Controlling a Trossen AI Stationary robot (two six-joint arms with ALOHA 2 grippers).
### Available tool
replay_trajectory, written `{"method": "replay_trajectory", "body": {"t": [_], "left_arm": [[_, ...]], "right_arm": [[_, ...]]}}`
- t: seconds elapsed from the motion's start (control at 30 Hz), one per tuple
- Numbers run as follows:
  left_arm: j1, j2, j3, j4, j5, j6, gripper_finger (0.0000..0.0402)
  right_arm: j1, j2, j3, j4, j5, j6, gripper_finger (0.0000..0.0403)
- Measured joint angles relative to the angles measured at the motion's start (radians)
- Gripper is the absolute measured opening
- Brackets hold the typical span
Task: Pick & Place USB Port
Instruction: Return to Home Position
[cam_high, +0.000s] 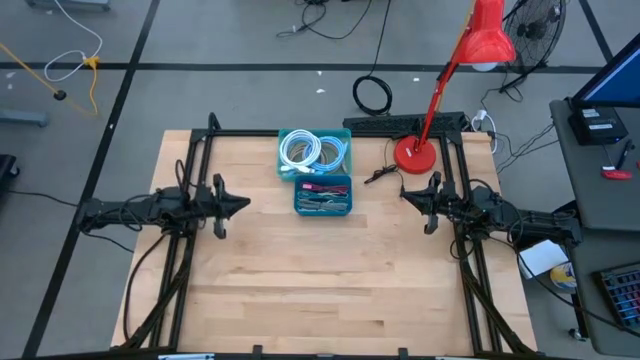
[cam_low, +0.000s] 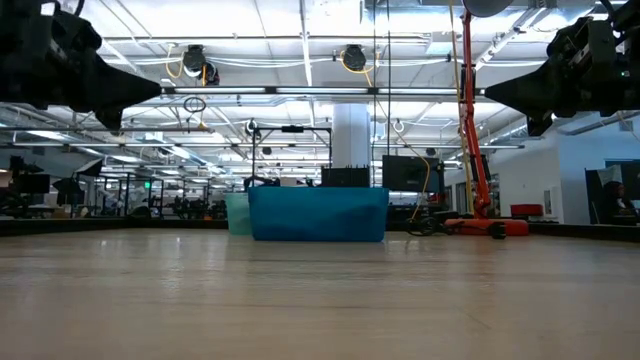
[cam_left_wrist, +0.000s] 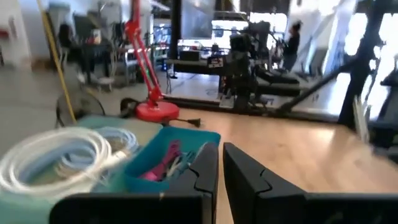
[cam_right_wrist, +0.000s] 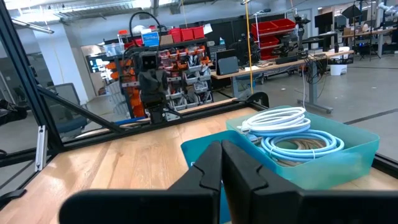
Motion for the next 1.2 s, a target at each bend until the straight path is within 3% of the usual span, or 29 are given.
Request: {"method": "replay_trajectory", "body": {"t": [0.33, 1.2], "left_arm": [[0.000, 0.007, 0.000, -0.006, 0.009, 0.263, 0.0026], [0.000, 0.017, -0.004, 0.027, 0.001, 0.185, 0.0026]], "right_arm": [[0.000, 0.000, 0.000, 0.000, 0.000, 0.000, 0.0000], [0.000, 0.000, 0.000, 0.000, 0.000, 0.000, 0.0000]]}}
